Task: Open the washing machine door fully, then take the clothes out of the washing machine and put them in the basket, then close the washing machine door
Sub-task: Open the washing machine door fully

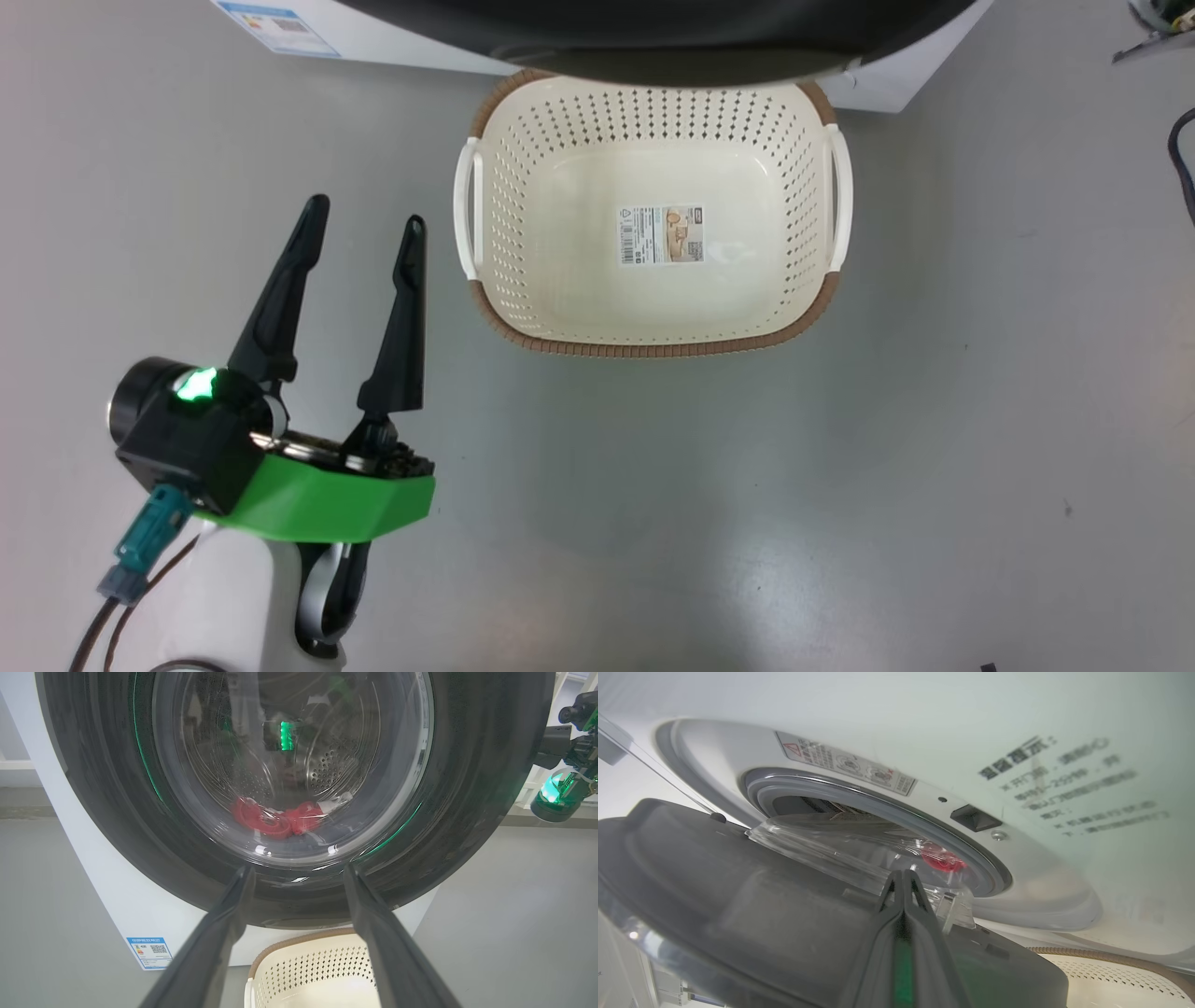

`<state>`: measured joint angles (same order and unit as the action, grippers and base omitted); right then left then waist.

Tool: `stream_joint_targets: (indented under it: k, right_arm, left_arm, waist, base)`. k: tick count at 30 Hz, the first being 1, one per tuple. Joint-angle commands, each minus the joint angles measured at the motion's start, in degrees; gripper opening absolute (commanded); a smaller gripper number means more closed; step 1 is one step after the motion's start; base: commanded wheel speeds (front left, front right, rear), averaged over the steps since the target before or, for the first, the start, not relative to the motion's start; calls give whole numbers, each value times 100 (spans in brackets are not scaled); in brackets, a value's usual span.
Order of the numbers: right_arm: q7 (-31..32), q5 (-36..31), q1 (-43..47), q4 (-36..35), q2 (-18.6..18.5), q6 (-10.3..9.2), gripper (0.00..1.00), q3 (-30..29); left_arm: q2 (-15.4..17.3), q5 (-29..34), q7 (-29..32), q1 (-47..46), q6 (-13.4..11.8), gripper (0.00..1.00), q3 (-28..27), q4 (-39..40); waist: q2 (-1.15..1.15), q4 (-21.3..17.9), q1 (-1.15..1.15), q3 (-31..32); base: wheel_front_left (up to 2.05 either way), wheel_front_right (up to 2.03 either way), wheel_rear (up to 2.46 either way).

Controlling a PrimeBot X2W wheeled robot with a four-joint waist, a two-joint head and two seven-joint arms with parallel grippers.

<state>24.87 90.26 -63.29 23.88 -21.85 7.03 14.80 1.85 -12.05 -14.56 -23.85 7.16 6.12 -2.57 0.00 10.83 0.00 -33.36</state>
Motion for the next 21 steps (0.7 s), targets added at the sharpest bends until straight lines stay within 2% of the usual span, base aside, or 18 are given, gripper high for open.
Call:
stream_joint_targets:
  k: [1,13,21]
  right_arm:
    - [84,56,151,-254,124,46,0,99]
    - [490,198,550,-357,147,46,0,221]
    - [690,140,715,-178,231,46,0,371]
  left_arm:
    - [107,23,-44,-27,33,100,-181,101]
    - [104,-19,-44,35,33,100,-154,-85]
    - [103,-59,-44,89,33,100,-153,-201]
  waist:
    - [0,-19,0,62]
    - [0,-100,0,455]
    - [0,-153,0,663]
  base:
    - [0,0,0]
    - [0,0,0]
    - [0,0,0]
